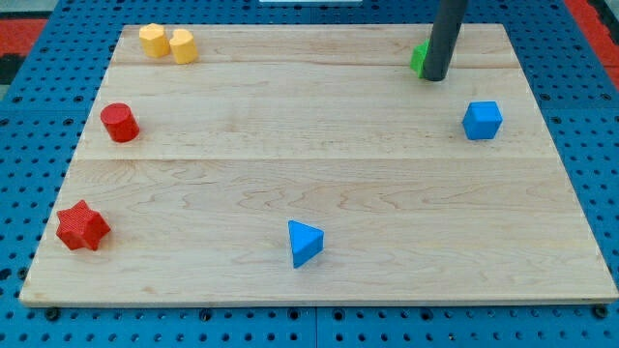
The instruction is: Move the yellow heart closer to green star
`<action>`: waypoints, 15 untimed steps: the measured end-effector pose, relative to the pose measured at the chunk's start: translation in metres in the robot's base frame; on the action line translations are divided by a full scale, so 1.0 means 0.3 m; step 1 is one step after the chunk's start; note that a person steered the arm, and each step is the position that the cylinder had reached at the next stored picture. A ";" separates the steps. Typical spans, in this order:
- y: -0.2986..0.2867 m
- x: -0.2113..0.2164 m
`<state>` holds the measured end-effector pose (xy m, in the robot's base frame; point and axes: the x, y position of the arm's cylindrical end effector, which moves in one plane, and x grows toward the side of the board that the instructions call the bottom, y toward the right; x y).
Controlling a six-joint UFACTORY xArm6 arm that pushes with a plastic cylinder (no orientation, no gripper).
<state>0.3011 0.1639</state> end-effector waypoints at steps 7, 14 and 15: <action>-1.382 0.106; -1.246 -0.202; -1.130 -0.032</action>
<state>0.2913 -0.1750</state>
